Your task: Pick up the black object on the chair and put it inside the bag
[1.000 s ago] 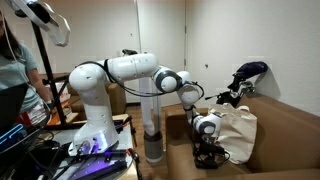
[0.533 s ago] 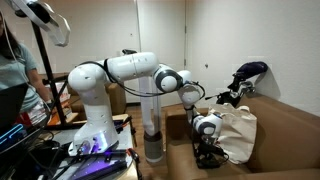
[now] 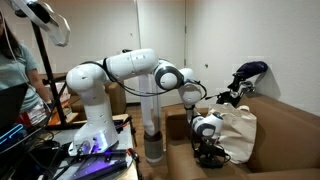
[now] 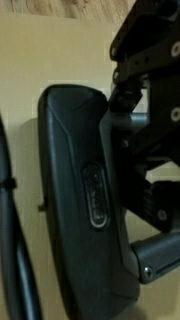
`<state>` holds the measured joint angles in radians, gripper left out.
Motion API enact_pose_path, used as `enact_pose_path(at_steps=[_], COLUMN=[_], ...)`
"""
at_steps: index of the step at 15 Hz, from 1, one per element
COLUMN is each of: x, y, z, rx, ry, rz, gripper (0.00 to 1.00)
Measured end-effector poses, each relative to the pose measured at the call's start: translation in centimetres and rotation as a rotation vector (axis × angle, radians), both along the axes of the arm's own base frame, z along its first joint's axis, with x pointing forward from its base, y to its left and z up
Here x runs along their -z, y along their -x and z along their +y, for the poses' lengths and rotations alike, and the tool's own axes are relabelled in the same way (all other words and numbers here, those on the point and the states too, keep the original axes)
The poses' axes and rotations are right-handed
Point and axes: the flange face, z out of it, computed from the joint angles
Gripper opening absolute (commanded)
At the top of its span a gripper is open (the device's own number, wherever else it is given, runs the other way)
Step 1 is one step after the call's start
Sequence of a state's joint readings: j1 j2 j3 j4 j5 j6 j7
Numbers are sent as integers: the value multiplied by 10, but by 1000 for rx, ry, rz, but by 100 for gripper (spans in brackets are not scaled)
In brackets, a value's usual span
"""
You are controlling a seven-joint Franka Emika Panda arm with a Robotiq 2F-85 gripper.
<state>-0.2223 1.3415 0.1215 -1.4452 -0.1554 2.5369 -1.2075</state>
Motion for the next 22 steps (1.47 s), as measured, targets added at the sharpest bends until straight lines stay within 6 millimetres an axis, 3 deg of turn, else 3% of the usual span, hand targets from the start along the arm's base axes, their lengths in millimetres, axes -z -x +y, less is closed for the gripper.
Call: enact_pose_path(at_steps=[3, 6, 12, 17, 22], x=[-22, -58, -130, -176, -221], y=[-2, -13, -29, -31, -27], z=[-13, -19, -4, 11, 9], rx=[14, 13, -66, -127, -149], ry=[4, 17, 45, 73, 113], rz=[-87, -195, -332, -364, -391], gripper=[4, 4, 4, 4, 4])
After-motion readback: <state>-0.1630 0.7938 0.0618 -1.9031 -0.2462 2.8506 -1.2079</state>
